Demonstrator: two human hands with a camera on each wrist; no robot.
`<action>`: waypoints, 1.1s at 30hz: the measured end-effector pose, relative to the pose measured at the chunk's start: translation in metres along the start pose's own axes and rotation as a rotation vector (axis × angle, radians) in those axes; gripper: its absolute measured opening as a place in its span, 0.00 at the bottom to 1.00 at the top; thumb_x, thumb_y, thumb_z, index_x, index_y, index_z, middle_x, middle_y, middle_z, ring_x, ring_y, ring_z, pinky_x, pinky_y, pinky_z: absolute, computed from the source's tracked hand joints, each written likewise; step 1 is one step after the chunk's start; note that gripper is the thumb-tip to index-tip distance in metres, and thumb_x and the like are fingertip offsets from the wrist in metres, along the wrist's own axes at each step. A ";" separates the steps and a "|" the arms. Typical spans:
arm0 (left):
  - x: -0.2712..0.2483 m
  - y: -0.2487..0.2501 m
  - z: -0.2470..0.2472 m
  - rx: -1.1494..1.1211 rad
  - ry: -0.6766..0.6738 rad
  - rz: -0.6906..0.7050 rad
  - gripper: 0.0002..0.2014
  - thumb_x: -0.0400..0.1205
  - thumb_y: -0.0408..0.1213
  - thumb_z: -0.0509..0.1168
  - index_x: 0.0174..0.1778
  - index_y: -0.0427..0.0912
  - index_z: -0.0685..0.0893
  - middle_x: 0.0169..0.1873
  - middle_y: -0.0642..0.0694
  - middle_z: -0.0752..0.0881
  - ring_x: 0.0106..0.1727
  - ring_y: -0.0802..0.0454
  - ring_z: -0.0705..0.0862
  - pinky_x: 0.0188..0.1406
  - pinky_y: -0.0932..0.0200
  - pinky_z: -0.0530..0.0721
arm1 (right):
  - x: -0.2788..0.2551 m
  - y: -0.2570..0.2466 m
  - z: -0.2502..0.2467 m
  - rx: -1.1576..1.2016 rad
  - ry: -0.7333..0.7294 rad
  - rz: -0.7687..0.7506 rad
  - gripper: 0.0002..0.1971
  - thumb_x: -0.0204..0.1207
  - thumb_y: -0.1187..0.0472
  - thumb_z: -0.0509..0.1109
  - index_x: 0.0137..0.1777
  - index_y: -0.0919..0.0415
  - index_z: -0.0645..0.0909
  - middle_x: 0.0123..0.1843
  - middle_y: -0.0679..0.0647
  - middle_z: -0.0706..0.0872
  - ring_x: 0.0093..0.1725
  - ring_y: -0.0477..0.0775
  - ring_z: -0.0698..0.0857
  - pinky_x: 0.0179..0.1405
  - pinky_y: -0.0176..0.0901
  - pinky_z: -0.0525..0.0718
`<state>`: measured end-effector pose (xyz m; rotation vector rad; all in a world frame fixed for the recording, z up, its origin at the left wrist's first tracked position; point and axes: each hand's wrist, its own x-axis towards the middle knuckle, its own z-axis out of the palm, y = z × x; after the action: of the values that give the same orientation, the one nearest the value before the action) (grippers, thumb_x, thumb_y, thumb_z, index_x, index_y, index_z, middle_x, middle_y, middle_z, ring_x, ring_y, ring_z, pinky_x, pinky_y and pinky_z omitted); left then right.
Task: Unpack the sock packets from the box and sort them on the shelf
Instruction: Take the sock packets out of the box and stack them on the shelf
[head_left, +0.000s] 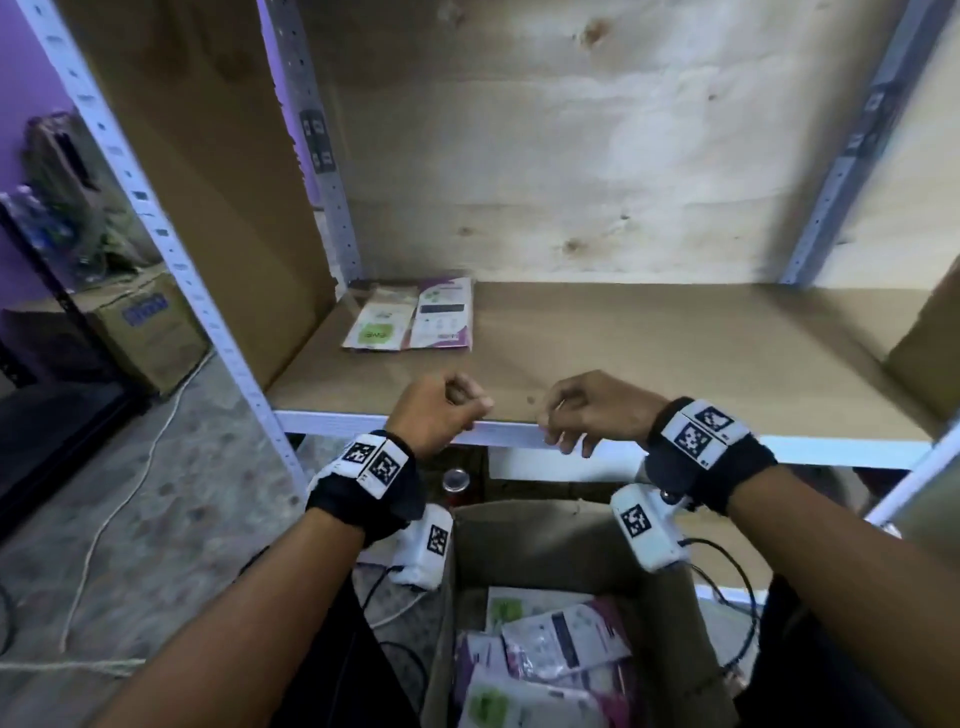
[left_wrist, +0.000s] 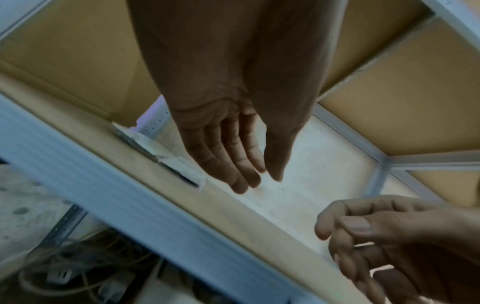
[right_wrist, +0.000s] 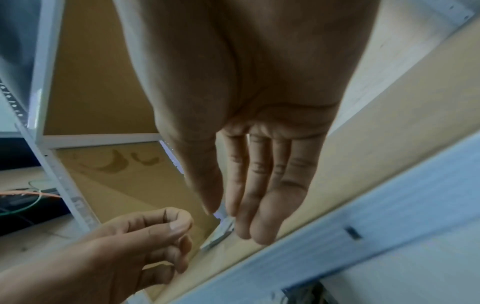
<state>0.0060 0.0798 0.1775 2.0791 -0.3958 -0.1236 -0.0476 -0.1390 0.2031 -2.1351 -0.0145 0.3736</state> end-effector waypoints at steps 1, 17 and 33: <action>-0.010 -0.004 0.013 0.035 -0.036 -0.016 0.09 0.78 0.37 0.76 0.44 0.36 0.85 0.33 0.41 0.88 0.34 0.49 0.86 0.39 0.57 0.84 | -0.012 0.012 0.003 -0.033 -0.024 0.017 0.05 0.80 0.68 0.67 0.50 0.69 0.83 0.41 0.62 0.89 0.35 0.57 0.85 0.28 0.41 0.84; -0.049 -0.136 0.152 0.303 -0.415 -0.360 0.09 0.82 0.38 0.67 0.39 0.42 0.91 0.37 0.48 0.91 0.43 0.46 0.91 0.46 0.61 0.87 | 0.004 0.211 0.091 -0.362 -0.283 0.286 0.05 0.76 0.66 0.71 0.45 0.66 0.89 0.45 0.61 0.93 0.38 0.57 0.91 0.48 0.52 0.92; -0.030 -0.188 0.172 0.235 -0.519 -0.509 0.14 0.84 0.41 0.64 0.51 0.32 0.89 0.50 0.31 0.90 0.55 0.35 0.89 0.58 0.45 0.87 | 0.050 0.320 0.238 -0.674 -0.498 0.418 0.23 0.78 0.58 0.72 0.70 0.69 0.77 0.70 0.67 0.79 0.70 0.66 0.80 0.65 0.50 0.81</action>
<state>-0.0215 0.0371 -0.0737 2.3271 -0.1816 -0.9726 -0.1066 -0.1179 -0.1942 -2.6373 0.0244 1.2898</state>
